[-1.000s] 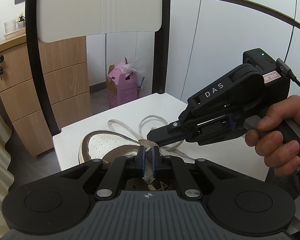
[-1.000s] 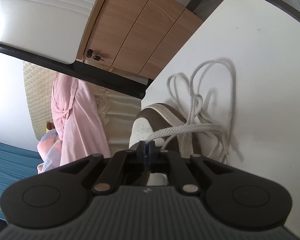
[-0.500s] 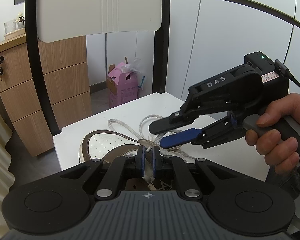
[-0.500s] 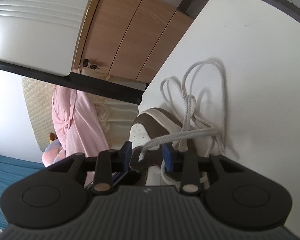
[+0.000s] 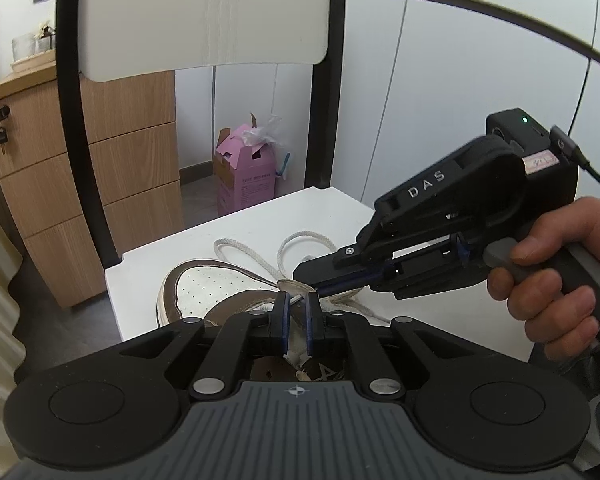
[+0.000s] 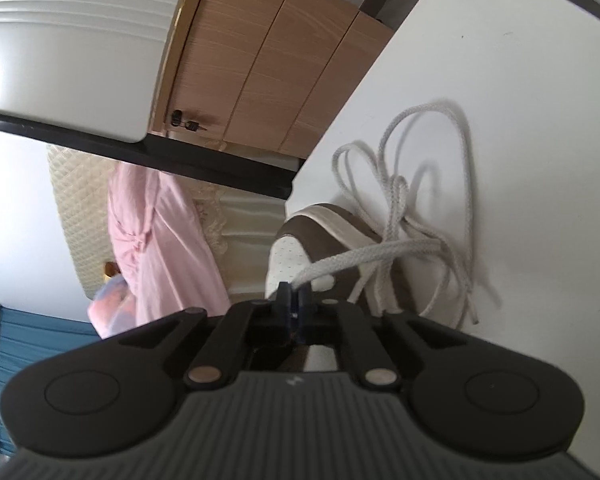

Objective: Lace up shoes with both hands
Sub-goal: 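Open right gripper off the lace and move it back toward the shoe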

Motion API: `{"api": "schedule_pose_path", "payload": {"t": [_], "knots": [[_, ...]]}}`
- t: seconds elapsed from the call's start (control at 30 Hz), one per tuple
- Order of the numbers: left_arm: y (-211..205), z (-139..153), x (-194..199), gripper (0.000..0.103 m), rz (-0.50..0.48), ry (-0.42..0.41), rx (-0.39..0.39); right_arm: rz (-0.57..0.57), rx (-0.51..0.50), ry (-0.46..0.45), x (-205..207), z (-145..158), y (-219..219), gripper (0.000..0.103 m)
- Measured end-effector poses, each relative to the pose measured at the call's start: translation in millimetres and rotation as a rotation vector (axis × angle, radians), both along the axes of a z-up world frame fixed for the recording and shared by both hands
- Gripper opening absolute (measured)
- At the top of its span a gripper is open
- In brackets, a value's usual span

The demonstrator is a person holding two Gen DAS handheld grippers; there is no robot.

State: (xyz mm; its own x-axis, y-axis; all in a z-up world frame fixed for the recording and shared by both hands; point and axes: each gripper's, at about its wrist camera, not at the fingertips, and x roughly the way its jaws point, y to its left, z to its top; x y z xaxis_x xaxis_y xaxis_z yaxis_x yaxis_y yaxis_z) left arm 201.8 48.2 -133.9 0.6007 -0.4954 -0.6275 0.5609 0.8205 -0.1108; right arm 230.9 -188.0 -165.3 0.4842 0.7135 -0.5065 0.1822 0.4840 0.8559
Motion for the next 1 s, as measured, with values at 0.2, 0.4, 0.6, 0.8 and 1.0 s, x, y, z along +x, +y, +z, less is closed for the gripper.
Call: {"api": "schedule_pose_path", "payload": {"t": [0.2,0.4,0.6,0.8,1.0], "knots": [[18,14,-12,0.010,0.055,-0.007,-0.077,0.056,-0.131,-0.072,-1,23,-3,0.019],[23,25,-45,0.010,0.061,-0.035,-0.108,0.196,-0.372,-0.330,-5,69,12,0.019],[25,23,-47,0.010,0.049,-0.016,-0.115,0.288,-0.389,-0.389,1,70,25,0.004],[34,25,-41,0.010,0.086,-0.006,-0.150,0.229,-0.441,-0.341,8,60,7,0.008],[34,24,-35,0.010,0.099,0.007,-0.169,0.215,-0.459,-0.313,28,46,3,0.033]]}}
